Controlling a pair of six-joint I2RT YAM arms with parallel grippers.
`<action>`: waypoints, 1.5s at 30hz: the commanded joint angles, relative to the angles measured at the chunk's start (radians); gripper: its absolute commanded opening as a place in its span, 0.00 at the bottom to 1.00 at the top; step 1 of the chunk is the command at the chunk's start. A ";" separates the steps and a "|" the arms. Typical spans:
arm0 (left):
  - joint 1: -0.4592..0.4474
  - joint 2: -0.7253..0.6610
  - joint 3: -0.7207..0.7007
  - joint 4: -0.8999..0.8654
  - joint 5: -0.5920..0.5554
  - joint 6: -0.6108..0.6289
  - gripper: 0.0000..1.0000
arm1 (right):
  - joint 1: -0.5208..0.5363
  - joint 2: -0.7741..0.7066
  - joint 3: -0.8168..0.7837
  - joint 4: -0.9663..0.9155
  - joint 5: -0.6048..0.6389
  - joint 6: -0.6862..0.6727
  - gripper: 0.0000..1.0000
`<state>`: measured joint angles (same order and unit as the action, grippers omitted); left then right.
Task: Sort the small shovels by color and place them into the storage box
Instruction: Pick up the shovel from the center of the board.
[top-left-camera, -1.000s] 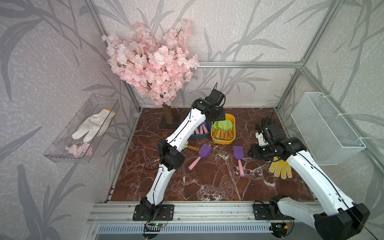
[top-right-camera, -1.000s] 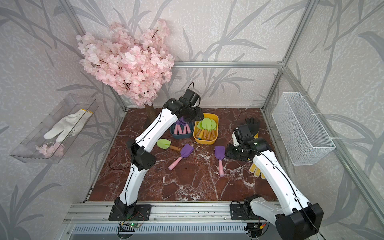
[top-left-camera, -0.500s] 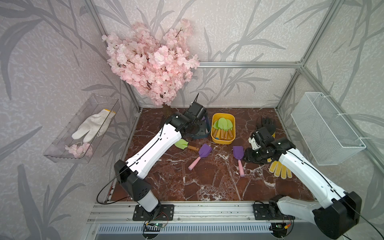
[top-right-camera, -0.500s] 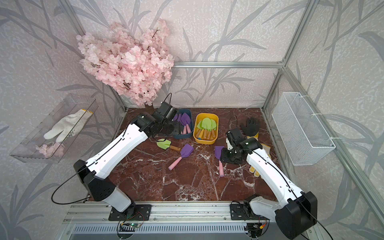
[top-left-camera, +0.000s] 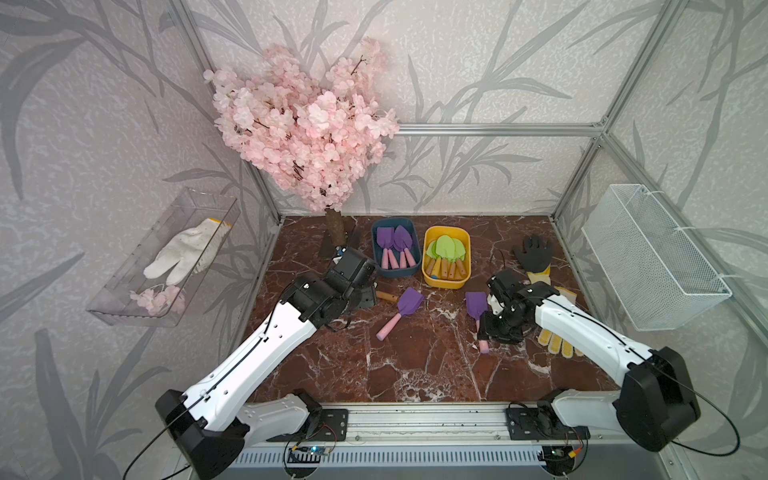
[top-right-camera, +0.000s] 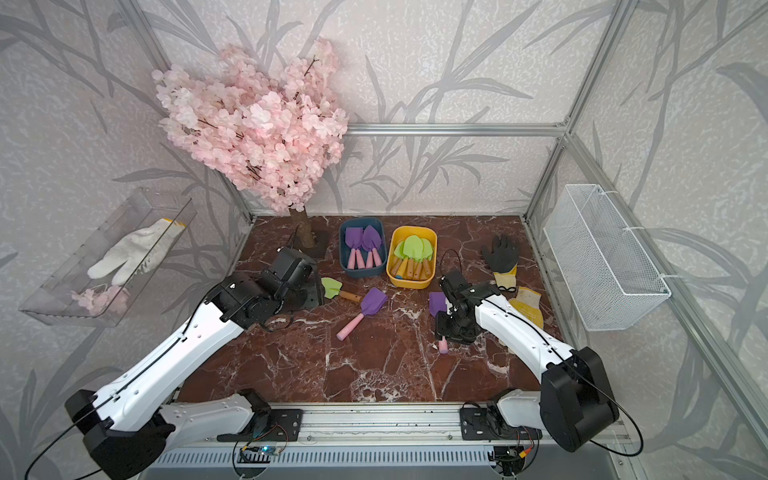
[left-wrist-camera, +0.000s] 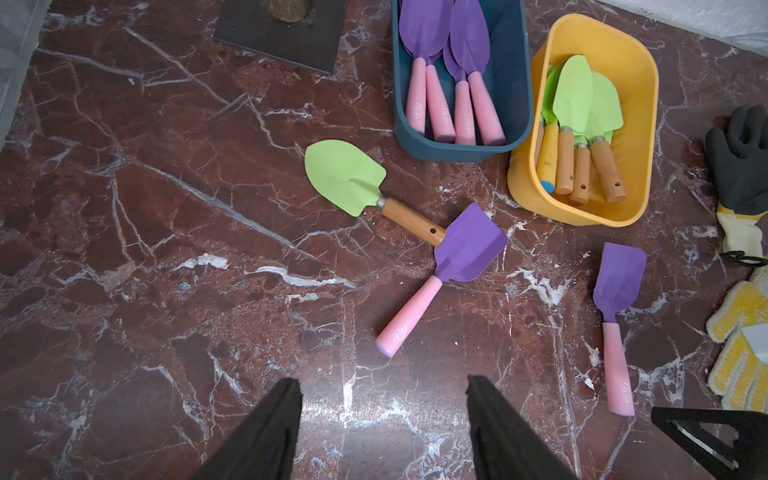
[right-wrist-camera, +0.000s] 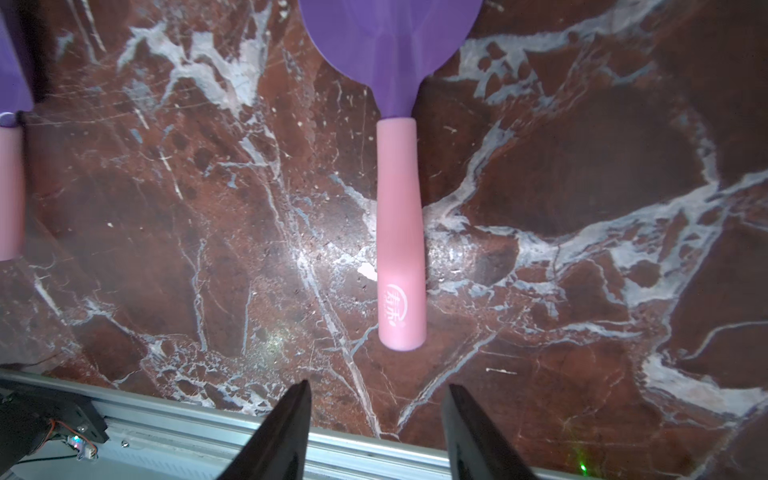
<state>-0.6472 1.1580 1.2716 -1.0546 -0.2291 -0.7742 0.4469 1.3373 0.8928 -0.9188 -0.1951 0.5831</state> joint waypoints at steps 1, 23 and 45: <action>0.009 -0.040 -0.031 -0.048 -0.033 -0.039 0.67 | 0.003 0.041 0.007 0.024 0.006 0.005 0.57; 0.061 -0.127 -0.104 -0.087 -0.009 -0.019 0.68 | 0.004 0.299 0.043 0.107 0.042 -0.011 0.52; 0.095 -0.124 -0.114 -0.062 0.021 -0.014 0.68 | 0.003 0.191 0.107 -0.009 0.139 -0.024 0.18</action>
<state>-0.5602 1.0409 1.1664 -1.1210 -0.2096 -0.7963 0.4469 1.5852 0.9478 -0.8700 -0.0963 0.5724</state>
